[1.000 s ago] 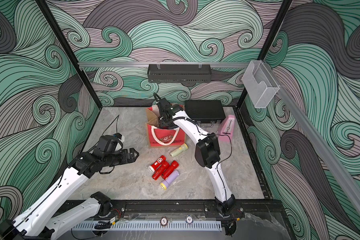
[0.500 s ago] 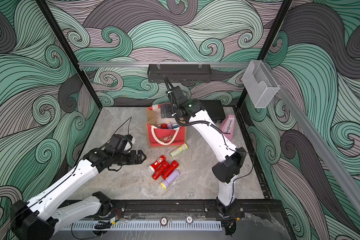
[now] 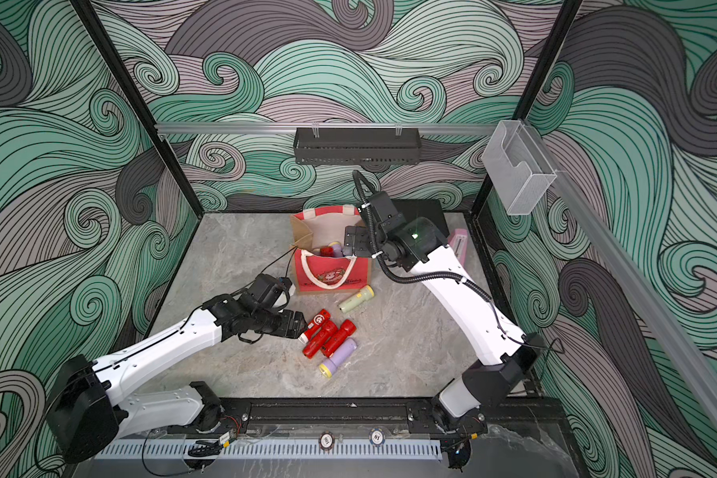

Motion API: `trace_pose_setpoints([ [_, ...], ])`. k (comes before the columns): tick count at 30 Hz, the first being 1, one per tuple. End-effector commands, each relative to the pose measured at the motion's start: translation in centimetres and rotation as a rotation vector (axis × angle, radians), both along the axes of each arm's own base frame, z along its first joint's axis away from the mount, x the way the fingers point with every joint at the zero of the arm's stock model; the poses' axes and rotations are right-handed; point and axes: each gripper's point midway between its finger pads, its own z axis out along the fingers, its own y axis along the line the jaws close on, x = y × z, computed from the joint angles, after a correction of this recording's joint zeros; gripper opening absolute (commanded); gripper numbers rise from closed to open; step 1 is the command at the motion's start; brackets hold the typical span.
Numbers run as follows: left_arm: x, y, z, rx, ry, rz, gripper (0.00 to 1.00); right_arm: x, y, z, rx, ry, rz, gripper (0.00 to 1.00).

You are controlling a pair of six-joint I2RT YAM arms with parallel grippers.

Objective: Put the flashlights into the tote bags
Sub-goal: Place the flashlight in the canvas bag, then pick up the flashlight from the center of the board.

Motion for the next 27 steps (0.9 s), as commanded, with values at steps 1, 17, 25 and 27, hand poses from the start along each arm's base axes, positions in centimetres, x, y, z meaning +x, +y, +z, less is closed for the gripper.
trace_pose_setpoints([
  [1, 1.4, -0.5, -0.5, 0.013, -0.071, -0.016, 0.9, -2.7, -1.9, -0.2, -0.023, 0.031, -0.087, 1.0],
  [17, 3.0, -3.0, -3.6, 0.082, -0.039, -0.02, 0.87, -5.5, -2.7, -3.3, 0.082, 0.082, -0.042, 1.0],
  [25, 3.2, -2.4, -5.5, 0.151, -0.013, 0.058, 0.79, -5.4, -5.1, -3.8, 0.175, 0.09, -0.057, 1.0],
  [27, 3.1, -2.1, -5.8, 0.165, -0.008, 0.064, 0.77, -5.3, -5.4, -3.7, 0.176, 0.087, -0.052, 1.0],
])
